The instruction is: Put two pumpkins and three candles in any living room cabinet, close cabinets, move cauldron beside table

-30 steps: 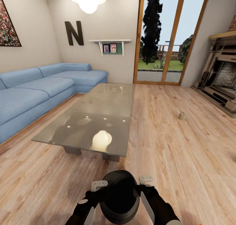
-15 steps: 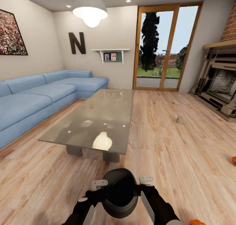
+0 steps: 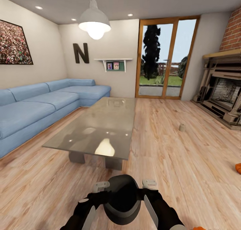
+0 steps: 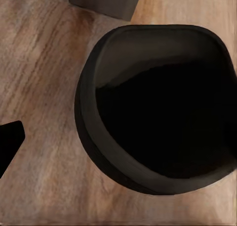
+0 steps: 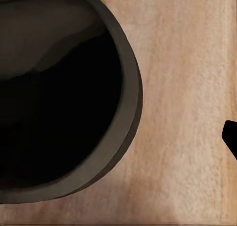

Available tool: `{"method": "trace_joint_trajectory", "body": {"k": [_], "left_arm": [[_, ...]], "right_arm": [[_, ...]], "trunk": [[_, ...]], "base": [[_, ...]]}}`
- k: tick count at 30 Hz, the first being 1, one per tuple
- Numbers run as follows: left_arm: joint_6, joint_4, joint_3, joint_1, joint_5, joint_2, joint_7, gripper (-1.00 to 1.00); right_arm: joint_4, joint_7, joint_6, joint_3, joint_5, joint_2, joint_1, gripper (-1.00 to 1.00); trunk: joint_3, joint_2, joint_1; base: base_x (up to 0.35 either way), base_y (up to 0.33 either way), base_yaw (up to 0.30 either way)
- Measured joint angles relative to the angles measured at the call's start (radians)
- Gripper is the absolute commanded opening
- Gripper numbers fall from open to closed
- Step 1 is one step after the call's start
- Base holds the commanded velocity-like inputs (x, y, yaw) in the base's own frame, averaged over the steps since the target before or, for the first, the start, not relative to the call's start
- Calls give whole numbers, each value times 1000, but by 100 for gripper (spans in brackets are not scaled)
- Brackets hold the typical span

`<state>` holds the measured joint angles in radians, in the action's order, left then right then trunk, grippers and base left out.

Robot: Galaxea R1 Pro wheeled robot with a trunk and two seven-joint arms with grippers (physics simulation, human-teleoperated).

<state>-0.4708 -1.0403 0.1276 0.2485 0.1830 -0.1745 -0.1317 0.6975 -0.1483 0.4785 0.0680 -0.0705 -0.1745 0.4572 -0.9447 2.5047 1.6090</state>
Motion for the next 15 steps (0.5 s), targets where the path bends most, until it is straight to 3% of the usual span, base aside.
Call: {"method": "trace_joint_trajectory", "body": {"k": [1,7,15], "left_arm": [[-23,-10,0,0,19,0,0,100],[-37,-26,-1,0,27,0,0,100],[-43,-35,-6,0,29,0,-2,100]], "right_arm": [[0,0,1,1,-3,0,0,100],[10,0,3,-1,-5,0,0,100],[32,0,3,-2,-6,0,0,100]], "trunk": [[4,0,0],[27,-2,-3],[58,-3,-7]], "base": [[-48,0,0],[-35,0,0],[-264,0,0]]}}
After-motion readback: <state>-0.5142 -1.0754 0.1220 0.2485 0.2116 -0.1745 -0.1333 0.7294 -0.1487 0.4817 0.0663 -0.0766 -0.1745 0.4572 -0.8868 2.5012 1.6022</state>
